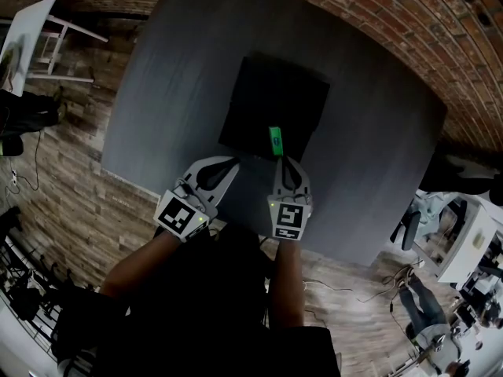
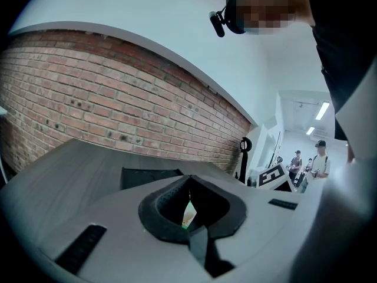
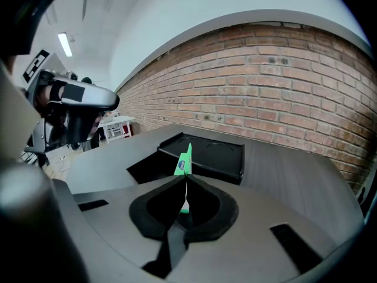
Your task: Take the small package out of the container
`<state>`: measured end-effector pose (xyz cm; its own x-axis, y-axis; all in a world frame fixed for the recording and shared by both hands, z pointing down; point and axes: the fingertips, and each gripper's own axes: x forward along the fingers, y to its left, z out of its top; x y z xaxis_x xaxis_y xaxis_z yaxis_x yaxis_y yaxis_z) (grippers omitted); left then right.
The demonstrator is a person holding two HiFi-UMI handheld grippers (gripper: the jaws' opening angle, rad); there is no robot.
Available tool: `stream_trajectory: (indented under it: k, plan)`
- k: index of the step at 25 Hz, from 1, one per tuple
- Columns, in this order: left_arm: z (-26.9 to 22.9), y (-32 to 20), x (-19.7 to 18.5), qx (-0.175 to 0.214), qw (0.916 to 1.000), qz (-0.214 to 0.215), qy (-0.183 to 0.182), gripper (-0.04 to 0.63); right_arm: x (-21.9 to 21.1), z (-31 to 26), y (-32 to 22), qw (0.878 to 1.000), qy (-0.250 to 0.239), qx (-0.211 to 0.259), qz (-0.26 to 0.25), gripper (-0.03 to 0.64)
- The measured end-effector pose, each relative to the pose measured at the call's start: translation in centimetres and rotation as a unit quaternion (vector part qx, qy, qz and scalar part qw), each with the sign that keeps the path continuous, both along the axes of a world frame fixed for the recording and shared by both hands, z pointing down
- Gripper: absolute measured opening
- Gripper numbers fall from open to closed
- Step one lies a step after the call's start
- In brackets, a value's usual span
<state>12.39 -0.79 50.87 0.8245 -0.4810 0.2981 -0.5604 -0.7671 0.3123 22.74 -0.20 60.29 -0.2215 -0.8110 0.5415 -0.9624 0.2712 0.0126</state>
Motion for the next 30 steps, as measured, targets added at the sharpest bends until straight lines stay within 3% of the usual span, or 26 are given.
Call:
stream_trajectory:
  k: [23, 25, 30]
  plan:
    - [-0.9, 0.4, -0.2, 0.002, 0.9998, 0.005, 0.017, 0.034, -0.1, -0.9, 1.0, 1.000, -0.004, -0.003, 0.008, 0.028]
    - [-1.1, 0.4, -0.2, 0.006, 0.9997, 0.007, 0.020, 0.034, -0.2, -1.1, 1.0, 1.000, -0.005, -0.003, 0.008, 0.092]
    - [-1.4, 0.3, -0.3, 0.008, 0.9996, 0.007, 0.026, 0.034, -0.3, -1.5, 0.7, 1.000, -0.005, -0.001, 0.007, 0.098]
